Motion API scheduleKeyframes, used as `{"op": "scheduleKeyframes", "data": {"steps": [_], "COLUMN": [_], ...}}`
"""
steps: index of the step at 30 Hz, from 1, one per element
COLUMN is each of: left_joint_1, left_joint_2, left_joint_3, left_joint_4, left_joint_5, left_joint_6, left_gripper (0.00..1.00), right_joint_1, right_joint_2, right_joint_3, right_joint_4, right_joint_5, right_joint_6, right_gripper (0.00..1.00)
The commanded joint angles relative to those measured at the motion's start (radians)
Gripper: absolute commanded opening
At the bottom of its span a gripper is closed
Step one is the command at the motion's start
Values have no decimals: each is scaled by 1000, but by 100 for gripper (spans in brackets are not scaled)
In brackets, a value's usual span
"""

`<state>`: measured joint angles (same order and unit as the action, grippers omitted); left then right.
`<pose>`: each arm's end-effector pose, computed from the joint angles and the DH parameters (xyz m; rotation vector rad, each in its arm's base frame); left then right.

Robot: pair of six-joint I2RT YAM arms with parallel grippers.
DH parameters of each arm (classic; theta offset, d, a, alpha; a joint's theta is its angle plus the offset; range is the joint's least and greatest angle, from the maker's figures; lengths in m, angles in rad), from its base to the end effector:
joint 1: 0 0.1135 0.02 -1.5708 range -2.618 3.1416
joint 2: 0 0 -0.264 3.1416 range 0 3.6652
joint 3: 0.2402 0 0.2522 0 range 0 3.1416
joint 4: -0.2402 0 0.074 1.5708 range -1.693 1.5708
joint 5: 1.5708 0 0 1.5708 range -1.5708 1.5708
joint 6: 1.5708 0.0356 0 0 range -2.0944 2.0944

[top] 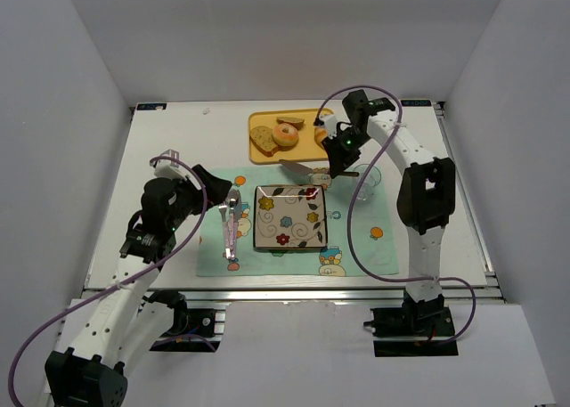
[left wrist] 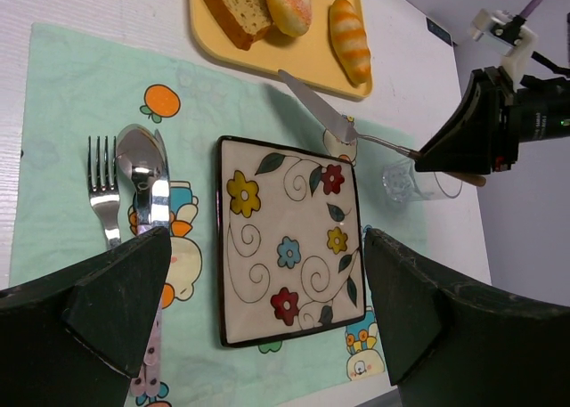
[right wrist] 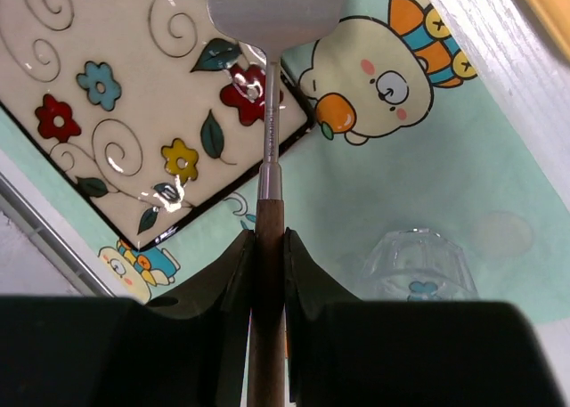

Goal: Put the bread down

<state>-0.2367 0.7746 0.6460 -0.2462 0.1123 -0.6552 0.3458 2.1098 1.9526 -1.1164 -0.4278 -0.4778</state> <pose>0.1777 -0.0470 0.2862 -0.3417 1.9790 -0.6914 0.4071 0.1624 0.2593 -1.1886 2.4969 0.5718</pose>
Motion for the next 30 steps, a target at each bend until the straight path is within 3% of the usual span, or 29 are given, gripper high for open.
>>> {"op": "scheduleKeyframes", "data": {"steps": [1, 14, 25, 30], "left_joint_1": [5, 4, 4, 4], "left_joint_2": [-26, -18, -3, 3], "left_joint_3": [26, 41, 41, 44], "left_joint_4": [-25, -38, -22, -22], "left_joint_5": [-19, -22, -11, -7], "left_joint_6": [-3, -11, -15, -14], "left_gripper": [98, 98, 98, 98], "right_joint_1": [-4, -5, -34, -36], "right_joint_2": [27, 92, 50, 70], "right_joint_3": [57, 141, 135, 149], "right_joint_4": [32, 67, -37, 23], "right_joint_5": [-19, -11, -184, -128], "right_joint_6": [47, 96, -44, 25], "right_gripper": [0, 0, 0, 0]}}
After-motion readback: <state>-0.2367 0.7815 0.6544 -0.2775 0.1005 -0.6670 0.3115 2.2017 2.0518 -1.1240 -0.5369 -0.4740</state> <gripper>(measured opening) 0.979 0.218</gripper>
